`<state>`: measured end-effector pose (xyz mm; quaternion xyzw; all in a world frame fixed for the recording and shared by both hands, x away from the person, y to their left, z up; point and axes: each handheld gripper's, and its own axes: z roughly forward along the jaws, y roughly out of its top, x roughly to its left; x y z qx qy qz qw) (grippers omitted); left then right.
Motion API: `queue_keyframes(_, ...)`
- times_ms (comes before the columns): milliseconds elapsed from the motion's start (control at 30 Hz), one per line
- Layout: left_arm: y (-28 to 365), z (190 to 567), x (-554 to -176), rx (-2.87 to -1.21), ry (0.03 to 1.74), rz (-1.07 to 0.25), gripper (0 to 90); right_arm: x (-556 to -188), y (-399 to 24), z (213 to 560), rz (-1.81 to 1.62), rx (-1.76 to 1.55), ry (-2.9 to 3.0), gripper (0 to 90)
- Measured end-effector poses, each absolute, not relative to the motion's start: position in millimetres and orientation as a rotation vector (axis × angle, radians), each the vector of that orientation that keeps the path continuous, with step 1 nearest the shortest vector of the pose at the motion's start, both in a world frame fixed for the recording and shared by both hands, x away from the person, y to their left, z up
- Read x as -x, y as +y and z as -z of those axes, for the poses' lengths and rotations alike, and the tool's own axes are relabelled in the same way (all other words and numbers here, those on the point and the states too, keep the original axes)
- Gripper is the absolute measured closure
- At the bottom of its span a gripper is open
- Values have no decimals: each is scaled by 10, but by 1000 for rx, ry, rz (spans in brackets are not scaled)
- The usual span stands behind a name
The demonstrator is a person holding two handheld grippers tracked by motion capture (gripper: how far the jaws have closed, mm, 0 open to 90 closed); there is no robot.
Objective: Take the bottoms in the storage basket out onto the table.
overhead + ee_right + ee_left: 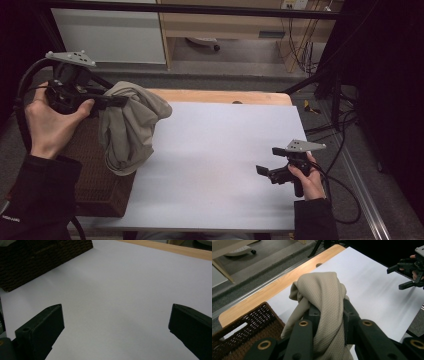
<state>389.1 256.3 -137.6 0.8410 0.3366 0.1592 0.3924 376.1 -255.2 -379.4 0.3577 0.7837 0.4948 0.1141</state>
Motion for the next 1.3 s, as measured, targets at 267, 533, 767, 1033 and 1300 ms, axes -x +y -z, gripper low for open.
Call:
queue_keyframes(267,2421,1384,-3919,-2146,823,-384,735,-3761,-2556,3792,-1450,-1048,2297,7)
queue_keyframes(533,2280,1393,-3934,-2152,791,-365,735,-3761,-2561,3791,-1452,-1049,2294,7)
queue_keyframes(767,2109,1427,-3949,-2166,754,-340,735,-3757,-2571,3783,-1457,-1049,2291,7)
queue_keyframes(1033,1952,1522,-3995,-2189,729,-305,735,-3756,-2574,3782,-1458,-1049,2288,7)
queue_keyframes(1300,1812,1628,-4040,-2219,713,-280,735,-3756,-2582,3779,-1459,-1047,2287,7)
